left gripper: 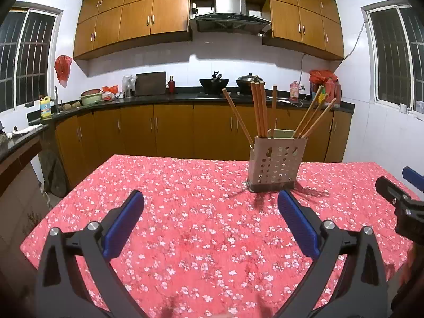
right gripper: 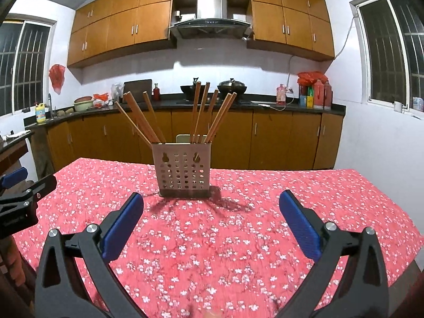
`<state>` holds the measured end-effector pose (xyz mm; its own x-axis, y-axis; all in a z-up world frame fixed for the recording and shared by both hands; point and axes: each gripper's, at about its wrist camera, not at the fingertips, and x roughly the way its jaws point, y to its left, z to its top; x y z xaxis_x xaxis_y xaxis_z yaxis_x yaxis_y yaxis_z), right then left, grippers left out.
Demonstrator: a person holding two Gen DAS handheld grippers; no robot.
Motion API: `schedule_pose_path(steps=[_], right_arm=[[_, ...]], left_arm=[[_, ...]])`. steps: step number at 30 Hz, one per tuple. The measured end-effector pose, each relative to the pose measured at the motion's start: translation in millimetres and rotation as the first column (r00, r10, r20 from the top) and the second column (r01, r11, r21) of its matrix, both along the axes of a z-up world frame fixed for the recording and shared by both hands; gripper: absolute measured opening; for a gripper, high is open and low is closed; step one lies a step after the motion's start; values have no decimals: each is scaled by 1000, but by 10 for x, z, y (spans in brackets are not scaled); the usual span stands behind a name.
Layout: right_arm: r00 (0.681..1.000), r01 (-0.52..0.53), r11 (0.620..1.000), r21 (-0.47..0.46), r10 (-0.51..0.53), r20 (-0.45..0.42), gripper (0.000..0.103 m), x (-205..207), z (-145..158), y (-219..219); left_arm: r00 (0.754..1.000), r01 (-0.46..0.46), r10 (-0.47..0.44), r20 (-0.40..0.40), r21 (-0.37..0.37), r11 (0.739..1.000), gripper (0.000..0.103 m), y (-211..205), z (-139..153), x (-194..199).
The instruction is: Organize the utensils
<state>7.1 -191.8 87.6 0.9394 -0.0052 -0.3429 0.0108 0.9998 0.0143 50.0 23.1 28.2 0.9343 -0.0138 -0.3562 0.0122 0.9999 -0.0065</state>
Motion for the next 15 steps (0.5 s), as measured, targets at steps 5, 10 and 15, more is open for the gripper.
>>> schedule_pose_path(steps=[5,10,15], right_arm=[[1000,2,1000,12,-1,-31,101,-23,-98,-4],[999,5,1000,17,-4,-48,101,-43,-175,-13],[999,8,1000,16,-7,-45,101,-58,-186,-13]], left_arm=[[1000,9,-9,-4,-4,1000,99,-7,-38,-33],[1000,19,-19,-4,6,1000,99,-22,-68,-57],[1000,23,-23,-6,14,1000,99,-24,-105,-75]])
